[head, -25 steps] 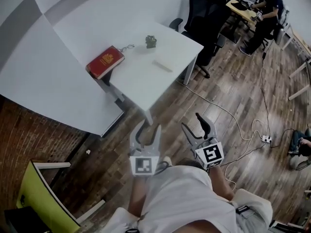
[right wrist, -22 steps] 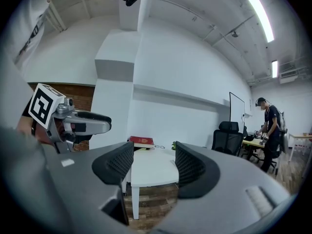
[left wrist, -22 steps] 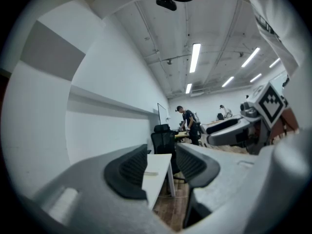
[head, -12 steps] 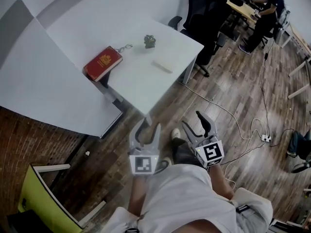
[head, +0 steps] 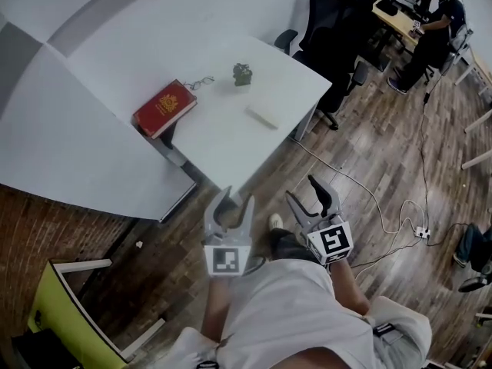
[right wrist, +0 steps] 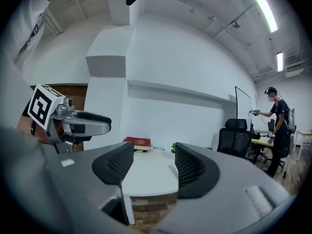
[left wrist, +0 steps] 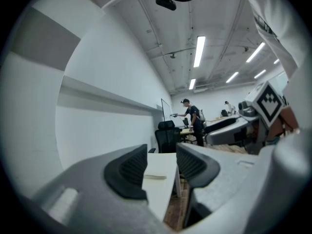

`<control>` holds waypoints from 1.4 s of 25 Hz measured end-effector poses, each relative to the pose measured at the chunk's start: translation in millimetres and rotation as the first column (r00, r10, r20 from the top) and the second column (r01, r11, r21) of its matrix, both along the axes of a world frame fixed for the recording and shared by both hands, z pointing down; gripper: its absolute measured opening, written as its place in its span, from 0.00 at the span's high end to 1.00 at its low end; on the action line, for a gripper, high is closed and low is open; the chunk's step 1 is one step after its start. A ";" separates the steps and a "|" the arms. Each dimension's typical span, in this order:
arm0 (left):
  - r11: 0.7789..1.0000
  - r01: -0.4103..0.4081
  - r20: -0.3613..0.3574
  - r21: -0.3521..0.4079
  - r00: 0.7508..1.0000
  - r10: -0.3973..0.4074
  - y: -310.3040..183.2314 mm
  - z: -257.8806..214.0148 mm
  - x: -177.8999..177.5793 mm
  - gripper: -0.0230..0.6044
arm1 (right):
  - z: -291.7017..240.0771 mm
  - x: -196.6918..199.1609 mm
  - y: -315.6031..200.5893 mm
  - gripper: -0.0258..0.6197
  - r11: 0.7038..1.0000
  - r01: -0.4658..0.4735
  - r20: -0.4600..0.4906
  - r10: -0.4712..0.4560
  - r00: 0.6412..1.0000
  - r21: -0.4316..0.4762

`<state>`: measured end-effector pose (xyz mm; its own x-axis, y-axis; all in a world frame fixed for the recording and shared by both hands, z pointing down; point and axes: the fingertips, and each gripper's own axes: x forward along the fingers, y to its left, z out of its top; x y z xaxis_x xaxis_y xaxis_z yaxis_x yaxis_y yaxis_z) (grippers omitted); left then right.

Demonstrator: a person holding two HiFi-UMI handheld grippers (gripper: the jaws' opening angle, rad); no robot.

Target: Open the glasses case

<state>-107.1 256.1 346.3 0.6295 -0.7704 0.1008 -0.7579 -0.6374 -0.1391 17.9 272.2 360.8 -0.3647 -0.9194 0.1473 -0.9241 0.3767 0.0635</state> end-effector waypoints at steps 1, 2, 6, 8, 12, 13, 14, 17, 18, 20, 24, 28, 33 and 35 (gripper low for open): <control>1.000 0.004 0.000 0.002 1.000 -0.004 -6.6 -1.4 3.1 0.67 | -1.0 3.0 -7.1 0.55 1.000 0.008 -0.003 -0.008 1.000 0.007; 1.000 0.008 0.001 0.004 1.000 -0.008 -13.0 -2.7 6.0 0.67 | -2.1 6.1 -14.2 0.55 1.000 0.016 -0.007 -0.016 1.000 0.015; 1.000 0.029 0.010 0.001 1.000 -0.029 -37.0 -4.8 17.5 0.67 | -6.0 19.9 -39.8 0.55 0.999 0.034 -0.006 -0.034 0.999 0.020; 0.999 0.044 0.003 -0.009 0.999 -0.044 -48.6 -5.9 24.0 0.67 | -7.6 28.0 -51.7 0.55 0.999 0.038 -0.002 -0.038 0.999 0.011; 0.998 0.059 0.006 0.012 0.998 -0.059 -71.2 -8.1 36.9 0.67 | -6.8 44.1 -75.6 0.55 0.999 0.051 0.003 -0.051 0.999 0.007; 0.998 0.062 0.010 0.016 0.998 -0.063 -75.7 -8.4 40.3 0.67 | -6.7 47.9 -80.8 0.55 0.998 0.054 0.006 -0.054 0.998 0.007; 0.998 0.066 0.013 0.015 0.998 -0.067 -80.1 -8.9 43.7 0.67 | -6.6 51.7 -85.9 0.55 0.998 0.058 0.009 -0.058 0.998 0.005; 0.997 0.083 0.020 -0.002 0.996 -0.083 -94.7 -9.0 52.6 0.67 | -5.0 60.8 -103.6 0.55 0.997 0.075 0.010 -0.075 0.997 0.006; 0.996 0.087 0.028 -0.005 0.996 -0.087 -100.0 -8.7 55.0 0.67 | -5.3 63.3 -110.0 0.55 0.997 0.079 0.011 -0.079 0.997 0.003; 0.996 0.094 0.036 -0.001 0.995 -0.094 -110.0 -8.5 60.2 0.67 | -6.1 68.5 -121.8 0.55 0.996 0.086 0.013 -0.086 0.996 -0.004; 0.994 0.109 0.048 0.006 0.993 -0.109 -128.0 -7.8 70.2 0.67 | -4.9 78.7 -142.0 0.55 0.994 0.107 0.018 -0.107 0.994 0.000; 0.992 0.122 0.042 -0.007 0.992 -0.122 -143.7 -5.9 78.7 0.67 | -5.0 87.2 -160.3 0.55 0.993 0.115 0.015 -0.115 0.993 -0.006; 0.992 0.126 0.059 -0.010 0.990 -0.126 -158.7 -5.1 87.9 0.67 | -4.7 98.9 -177.2 0.55 0.994 0.112 0.012 -0.112 0.994 -0.013; 0.992 0.130 0.056 -0.012 0.990 -0.129 -163.9 -4.9 89.3 0.67 | -4.6 100.5 -183.6 0.55 0.994 0.110 0.014 -0.109 0.994 -0.017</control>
